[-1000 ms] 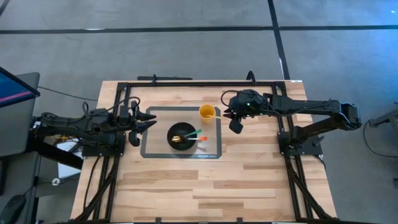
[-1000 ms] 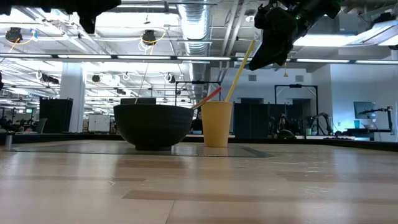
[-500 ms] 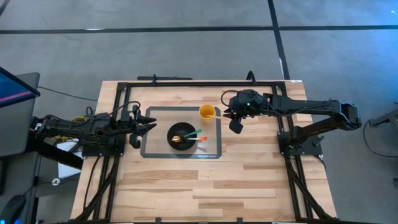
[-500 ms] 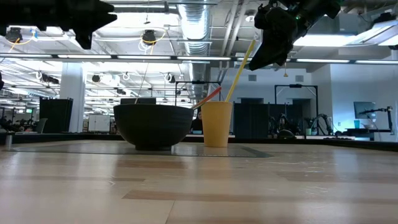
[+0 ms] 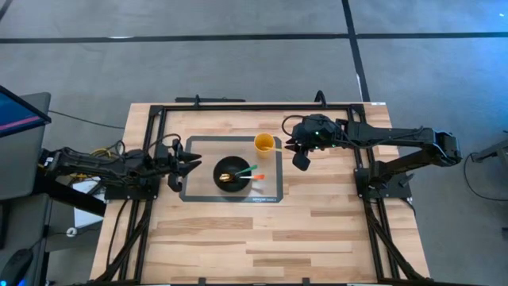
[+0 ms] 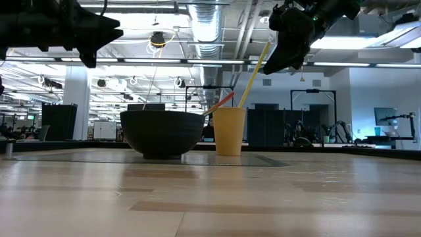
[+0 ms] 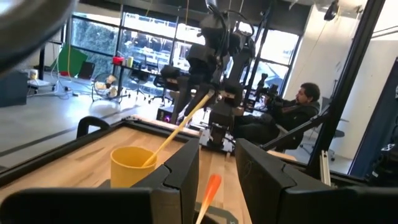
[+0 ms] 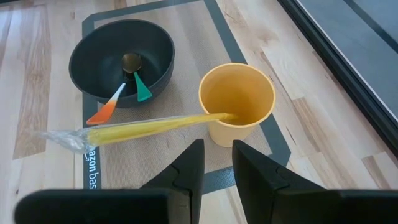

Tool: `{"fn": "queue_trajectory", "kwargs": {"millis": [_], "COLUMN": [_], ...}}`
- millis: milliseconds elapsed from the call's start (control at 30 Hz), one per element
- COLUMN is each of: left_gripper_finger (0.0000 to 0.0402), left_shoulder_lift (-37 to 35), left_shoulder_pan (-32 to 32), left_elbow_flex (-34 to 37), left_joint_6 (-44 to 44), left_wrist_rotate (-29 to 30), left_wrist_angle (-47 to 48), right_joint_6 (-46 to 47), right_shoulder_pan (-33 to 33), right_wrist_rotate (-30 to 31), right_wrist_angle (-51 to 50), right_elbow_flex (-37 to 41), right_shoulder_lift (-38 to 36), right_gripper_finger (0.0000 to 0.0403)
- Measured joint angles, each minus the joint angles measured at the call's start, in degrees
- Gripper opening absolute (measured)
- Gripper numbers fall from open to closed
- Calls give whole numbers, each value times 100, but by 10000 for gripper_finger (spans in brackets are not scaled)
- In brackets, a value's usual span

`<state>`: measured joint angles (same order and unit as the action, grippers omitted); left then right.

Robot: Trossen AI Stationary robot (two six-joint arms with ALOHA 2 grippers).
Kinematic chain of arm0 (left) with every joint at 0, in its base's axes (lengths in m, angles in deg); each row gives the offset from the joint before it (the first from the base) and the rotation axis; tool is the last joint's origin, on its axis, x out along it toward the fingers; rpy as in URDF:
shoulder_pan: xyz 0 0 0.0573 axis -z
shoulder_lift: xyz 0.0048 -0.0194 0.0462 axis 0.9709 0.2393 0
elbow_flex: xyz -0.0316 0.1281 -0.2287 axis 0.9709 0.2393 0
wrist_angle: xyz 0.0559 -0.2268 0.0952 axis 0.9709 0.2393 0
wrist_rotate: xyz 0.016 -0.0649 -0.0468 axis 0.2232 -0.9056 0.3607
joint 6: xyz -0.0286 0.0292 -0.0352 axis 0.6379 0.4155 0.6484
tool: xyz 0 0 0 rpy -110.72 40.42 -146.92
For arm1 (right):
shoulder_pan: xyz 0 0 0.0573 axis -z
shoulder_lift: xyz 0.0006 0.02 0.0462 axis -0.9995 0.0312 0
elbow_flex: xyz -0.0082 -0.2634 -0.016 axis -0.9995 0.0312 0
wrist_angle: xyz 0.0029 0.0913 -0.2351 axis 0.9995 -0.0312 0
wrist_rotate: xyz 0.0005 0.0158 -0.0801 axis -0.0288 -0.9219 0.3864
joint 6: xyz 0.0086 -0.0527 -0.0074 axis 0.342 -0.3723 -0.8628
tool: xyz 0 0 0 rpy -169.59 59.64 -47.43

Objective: Pick & Place Utensil
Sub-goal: Return to Home Position

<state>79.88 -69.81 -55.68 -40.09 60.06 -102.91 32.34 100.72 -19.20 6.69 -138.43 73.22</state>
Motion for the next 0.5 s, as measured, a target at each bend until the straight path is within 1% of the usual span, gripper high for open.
{"fn": "queue_trajectory", "kwargs": {"millis": [100,200,333,433,500], "left_gripper_finger": [106,106,106,106,106], "left_shoulder_lift": [2,0,2,1,1], "left_shoulder_pan": [-2,-1,-2,-2,-2], "left_elbow_flex": [118,201,233,233,233], "left_joint_6": [-2,-129,-267,-417,-545], "left_wrist_rotate": [0,0,0,0,0], "left_wrist_angle": [-223,-419,-447,-553,-663], "right_joint_6": [13,231,621,739,756], "right_shoulder_pan": [2,0,0,2,0], "right_wrist_rotate": [2,0,-3,0,-1], "right_wrist_angle": [1,1,-15,-194,-145], "right_elbow_flex": [0,0,-4,-150,-242], "right_shoulder_lift": [0,0,-1,-39,-79], "right_gripper_finger": [77,77,77,77,77]}}
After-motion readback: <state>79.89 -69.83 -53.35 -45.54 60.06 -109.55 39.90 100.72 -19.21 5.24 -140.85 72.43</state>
